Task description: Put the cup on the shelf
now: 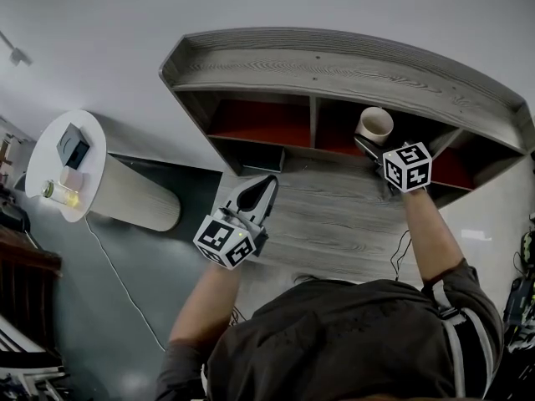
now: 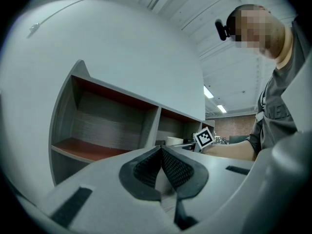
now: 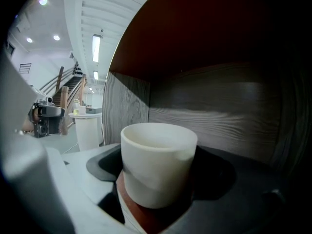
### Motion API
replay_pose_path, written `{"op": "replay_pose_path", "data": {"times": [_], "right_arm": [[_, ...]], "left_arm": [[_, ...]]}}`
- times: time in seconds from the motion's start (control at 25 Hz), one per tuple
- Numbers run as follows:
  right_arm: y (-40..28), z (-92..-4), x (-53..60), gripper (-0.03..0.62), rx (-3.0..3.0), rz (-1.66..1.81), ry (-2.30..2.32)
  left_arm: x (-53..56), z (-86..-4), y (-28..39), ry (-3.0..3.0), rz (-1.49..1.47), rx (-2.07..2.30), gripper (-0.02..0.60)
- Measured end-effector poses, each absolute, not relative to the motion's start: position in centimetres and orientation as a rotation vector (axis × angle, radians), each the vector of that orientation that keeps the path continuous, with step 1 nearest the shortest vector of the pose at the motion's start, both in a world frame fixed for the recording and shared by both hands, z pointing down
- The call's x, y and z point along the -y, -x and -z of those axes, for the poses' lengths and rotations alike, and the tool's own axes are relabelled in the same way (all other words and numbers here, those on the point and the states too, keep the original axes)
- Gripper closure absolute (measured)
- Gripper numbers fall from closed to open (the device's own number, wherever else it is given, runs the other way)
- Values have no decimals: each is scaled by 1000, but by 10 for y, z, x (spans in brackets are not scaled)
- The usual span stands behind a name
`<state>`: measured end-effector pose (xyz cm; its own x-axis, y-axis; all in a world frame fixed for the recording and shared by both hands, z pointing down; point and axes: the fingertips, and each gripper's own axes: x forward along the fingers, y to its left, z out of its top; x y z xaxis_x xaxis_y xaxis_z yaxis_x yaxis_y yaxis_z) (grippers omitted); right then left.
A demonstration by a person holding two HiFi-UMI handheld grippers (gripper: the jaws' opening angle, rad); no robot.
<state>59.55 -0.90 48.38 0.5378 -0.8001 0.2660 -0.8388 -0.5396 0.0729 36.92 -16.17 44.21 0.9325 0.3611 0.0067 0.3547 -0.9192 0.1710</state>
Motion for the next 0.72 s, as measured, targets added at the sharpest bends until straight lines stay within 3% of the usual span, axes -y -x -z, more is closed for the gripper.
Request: {"op": "replay_pose_path", "data": {"times": [0.28,0.52,0.72], "right_arm": [[-596,-485,10,166,1348,-312,-2573],[-596,-472,10,97,1335,-268,-2595],[-582,-460,-3,88,1263,-229,-2620]], "left_arm": [[165,-434,-361,-2934,-39,-534,578],[166,-427,-346,-2946,-27,-521,578],[170,-422,-324,-2954,-22,-490,578]]}}
